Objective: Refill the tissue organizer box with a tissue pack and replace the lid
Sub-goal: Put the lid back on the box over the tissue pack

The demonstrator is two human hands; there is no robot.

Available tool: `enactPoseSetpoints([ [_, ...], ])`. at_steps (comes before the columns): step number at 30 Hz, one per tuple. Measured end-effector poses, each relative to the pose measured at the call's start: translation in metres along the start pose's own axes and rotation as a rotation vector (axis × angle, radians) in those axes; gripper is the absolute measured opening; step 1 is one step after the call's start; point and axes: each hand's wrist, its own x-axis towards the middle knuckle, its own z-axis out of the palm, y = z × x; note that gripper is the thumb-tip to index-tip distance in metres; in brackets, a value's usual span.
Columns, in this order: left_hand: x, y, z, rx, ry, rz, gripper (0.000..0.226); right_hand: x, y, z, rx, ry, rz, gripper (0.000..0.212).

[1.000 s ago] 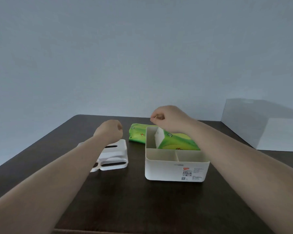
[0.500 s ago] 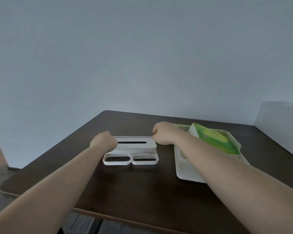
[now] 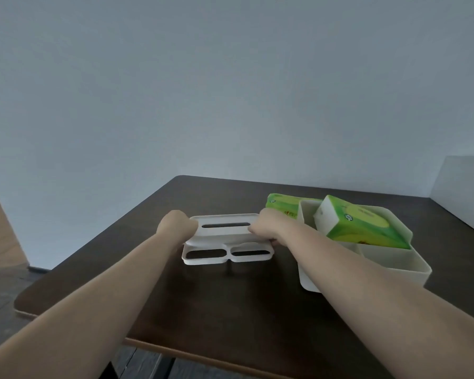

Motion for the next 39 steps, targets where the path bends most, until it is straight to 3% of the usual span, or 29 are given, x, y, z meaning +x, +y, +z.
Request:
enactPoseSetpoints([
  [8,-0.012,0.054,-0.016,-0.321,0.093,0.091,0.053,-0.008,0.005,-0.056,0.045,0.404,-0.084,0.040],
  [12,-0.025,0.084,-0.016,-0.405,0.098,0.144,0.033,-0.026,0.015,-0.099,0.026,0.520,-0.091,0.035],
  [16,-0.048,0.117,-0.006,-0.438,0.091,0.201,0.036,-0.044,0.043,-0.130,0.013,0.535,0.014,0.011],
  [27,-0.083,0.185,0.050,-0.364,0.008,0.372,0.024,-0.062,0.151,-0.148,0.137,0.528,0.240,0.018],
  [34,-0.082,0.179,0.075,-0.190,-0.022,0.419,0.020,-0.067,0.172,-0.139,0.160,0.513,0.293,0.008],
  [39,-0.074,0.176,0.081,-0.157,0.034,0.428,0.012,-0.064,0.177,-0.133,0.128,0.512,0.313,0.024],
])
